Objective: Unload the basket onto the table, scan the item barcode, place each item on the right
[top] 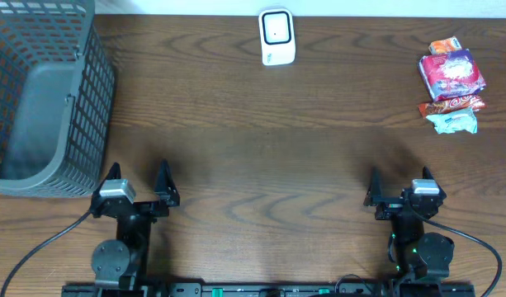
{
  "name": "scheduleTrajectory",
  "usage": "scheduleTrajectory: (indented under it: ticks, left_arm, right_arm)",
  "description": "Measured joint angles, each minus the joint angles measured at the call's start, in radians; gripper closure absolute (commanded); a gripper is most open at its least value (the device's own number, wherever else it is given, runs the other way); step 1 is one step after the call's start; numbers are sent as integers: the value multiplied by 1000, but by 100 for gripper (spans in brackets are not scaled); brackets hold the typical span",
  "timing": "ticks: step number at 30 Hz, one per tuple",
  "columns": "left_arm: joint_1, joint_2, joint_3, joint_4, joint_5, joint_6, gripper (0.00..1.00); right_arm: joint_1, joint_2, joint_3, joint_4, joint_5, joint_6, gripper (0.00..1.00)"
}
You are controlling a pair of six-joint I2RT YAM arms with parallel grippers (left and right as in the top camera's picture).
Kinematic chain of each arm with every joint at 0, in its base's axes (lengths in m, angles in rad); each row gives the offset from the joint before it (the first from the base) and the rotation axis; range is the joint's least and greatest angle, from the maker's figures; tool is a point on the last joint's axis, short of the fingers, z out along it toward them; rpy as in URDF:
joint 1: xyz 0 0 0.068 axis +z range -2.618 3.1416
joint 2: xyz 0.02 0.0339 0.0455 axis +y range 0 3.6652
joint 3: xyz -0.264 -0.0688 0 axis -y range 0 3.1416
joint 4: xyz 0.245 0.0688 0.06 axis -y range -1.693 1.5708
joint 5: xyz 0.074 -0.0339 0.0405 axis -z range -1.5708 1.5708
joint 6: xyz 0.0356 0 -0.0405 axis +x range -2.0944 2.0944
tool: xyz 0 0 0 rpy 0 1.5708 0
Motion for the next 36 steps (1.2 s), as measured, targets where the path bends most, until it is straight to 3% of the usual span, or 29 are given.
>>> scheduleTrajectory:
  ticks: [6, 11, 14, 21, 36]
  left_arm:
    - [28, -8, -93, 193, 0, 1, 2]
    - [31, -8, -106, 257, 0, 0, 2]
    - [31, -8, -106, 228, 0, 0, 2]
    - [31, -8, -108, -14, 1, 6, 2]
    - [31, -8, -101, -47, 67, 166, 2]
  right_arm:
    - [0, 0, 0, 0, 0, 0, 1]
    - [0, 0, 0, 0, 0, 0, 1]
    - [0, 0, 0, 0, 0, 0, 1]
    - [0, 0, 0, 0, 0, 0, 1]
    - [0, 0, 0, 0, 0, 0, 1]
